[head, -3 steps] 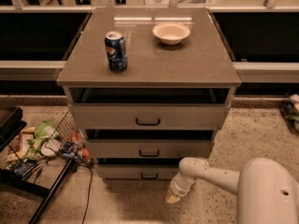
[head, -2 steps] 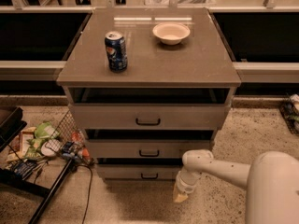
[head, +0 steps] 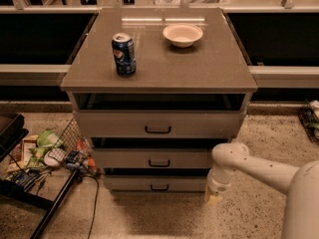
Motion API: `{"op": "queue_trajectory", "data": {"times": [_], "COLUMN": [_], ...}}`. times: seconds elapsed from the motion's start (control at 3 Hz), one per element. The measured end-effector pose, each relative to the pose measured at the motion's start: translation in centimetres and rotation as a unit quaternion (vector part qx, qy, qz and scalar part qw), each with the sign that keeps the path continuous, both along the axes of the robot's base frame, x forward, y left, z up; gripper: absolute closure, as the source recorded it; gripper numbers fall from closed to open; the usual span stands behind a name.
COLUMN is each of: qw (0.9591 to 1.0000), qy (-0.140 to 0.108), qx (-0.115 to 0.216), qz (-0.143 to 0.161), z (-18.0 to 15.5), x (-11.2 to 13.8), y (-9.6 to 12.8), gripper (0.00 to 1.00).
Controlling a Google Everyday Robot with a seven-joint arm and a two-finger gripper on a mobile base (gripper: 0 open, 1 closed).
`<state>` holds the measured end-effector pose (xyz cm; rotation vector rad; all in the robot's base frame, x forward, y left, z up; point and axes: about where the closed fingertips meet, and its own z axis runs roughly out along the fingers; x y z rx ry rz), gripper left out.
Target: Close bottom drawer
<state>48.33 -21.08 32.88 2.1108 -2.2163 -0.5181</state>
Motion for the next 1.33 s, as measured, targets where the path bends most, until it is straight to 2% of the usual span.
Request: {"op": "queue_trajectory", "data": {"times": [0.33, 0.67, 1.0, 1.33], "qw": [0.9982, 0.9904, 0.9749, 0.9531], "qy": [-0.017, -0.050, -0.104, -0.153], "qx": [-0.036, -0.087, -0.127, -0.155], "qz": [-0.046, -0.094, -0.151, -0.210], "z": [4.4, 8.7, 13.2, 17.3], "x": [1.0, 1.9, 1.6, -0.5], "y": [-4.3, -7.2, -9.4, -11.5], "gripper": [1.00, 1.00, 1.00, 1.00]}}
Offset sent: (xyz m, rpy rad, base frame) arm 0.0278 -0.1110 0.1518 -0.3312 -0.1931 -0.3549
